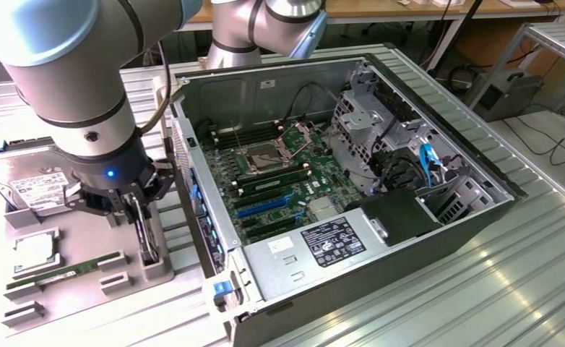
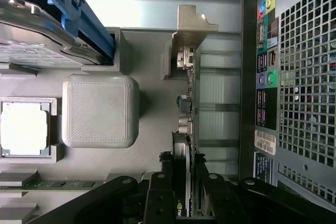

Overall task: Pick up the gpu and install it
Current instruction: 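Pick up the gpu and move the gpu toward the slot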

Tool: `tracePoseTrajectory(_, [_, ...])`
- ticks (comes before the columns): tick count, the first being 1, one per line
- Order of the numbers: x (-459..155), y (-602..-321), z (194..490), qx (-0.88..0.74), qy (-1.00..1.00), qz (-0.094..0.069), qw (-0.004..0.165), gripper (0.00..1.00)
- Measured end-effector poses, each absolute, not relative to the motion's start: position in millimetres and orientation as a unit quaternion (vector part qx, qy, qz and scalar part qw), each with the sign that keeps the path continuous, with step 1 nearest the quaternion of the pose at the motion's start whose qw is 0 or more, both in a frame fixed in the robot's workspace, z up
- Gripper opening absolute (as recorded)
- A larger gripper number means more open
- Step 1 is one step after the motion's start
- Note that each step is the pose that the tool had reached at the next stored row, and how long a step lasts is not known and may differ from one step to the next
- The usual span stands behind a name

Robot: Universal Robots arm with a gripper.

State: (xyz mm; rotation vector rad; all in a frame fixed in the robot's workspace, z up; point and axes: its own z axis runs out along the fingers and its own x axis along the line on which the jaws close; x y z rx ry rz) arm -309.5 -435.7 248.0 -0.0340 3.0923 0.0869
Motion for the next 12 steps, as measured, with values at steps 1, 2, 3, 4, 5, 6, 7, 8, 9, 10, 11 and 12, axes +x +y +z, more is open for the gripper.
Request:
tracePoseTrajectory(1, [-309,-436,250,-0.011,0.999,0.028,0.024,0.26])
tracePoseTrajectory(2, [-309,-436,251,-0.012,0.999,0.028,0.024,0.26])
tracePoseTrajectory(3, [-309,-436,253,-0.012,0.999,0.028,0.023,0.26])
tracePoseTrajectory(4, [-309,-436,255,-0.012,0.999,0.028,0.023,0.26])
tracePoseTrajectory(5, [-309,-436,257,-0.013,0.999,0.028,0.023,0.26])
tracePoseTrajectory(6, [-309,-436,261,-0.013,0.999,0.029,0.023,0.26])
tracePoseTrajectory(7, [-309,-436,266,-0.014,0.999,0.029,0.022,0.26])
tracePoseTrajectory(8, [-309,-436,272,-0.014,0.999,0.029,0.022,0.26])
tracePoseTrajectory(9, [-309,-436,276,-0.014,0.999,0.029,0.022,0.26])
tracePoseTrajectory(10, [-308,-436,280,-0.014,0.999,0.029,0.022,0.26])
tracePoseTrajectory(11, [-308,-436,285,-0.015,0.999,0.029,0.022,0.26])
tracePoseTrajectory(12, [-308,-436,290,-0.015,0.999,0.029,0.022,0.26])
